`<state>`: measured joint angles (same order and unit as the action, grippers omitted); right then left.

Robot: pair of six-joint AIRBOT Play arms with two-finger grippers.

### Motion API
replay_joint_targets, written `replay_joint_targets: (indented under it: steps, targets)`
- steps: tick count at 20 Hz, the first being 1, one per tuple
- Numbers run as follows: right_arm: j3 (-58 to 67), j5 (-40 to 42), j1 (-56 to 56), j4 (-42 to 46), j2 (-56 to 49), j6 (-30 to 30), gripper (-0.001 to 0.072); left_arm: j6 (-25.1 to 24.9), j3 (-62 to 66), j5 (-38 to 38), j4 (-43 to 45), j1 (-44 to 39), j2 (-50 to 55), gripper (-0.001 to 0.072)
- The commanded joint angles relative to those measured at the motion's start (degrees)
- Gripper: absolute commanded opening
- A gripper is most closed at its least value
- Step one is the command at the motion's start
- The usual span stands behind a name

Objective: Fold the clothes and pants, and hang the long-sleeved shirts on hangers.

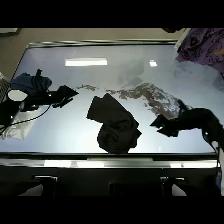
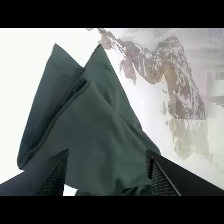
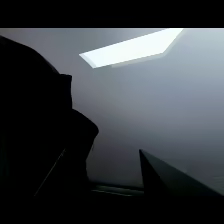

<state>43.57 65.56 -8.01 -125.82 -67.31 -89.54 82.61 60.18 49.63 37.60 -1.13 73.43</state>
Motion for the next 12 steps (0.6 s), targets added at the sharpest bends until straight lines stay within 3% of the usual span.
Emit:
replay_joint_targets:
  steps: [1, 6, 7, 9, 12]
  targets:
    - [-1.33, -3.08, 6.03, -8.61, -8.0, -6.23, 0.0516, -0.37, -0.02, 1.4, 0.39, 2.23, 0.07, 0.0555]
    - [-1.33, -5.66, 12.11, -8.83, -13.25, -5.16, 0.0508, -0.35, -0.02, 1.38, 0.39, 2.23, 0.09, 0.0555]
    - [-1.31, -6.4, 12.2, -8.83, -13.22, -5.22, 0.0387, -0.35, -0.04, 1.4, 0.39, 2.23, 0.09, 0.0555]
    - [-1.31, -7.63, 12.2, -8.5, -13.16, -5.2, 0.0049, -0.33, -0.04, 1.42, 0.39, 2.23, 0.37, 0.0555]
    - [-1.27, -8.26, 12.2, -7.23, -11.3, -5.18, 0.0032, -0.13, -1.46, 1.4, 0.31, 2.14, 3.87, 0.0556]
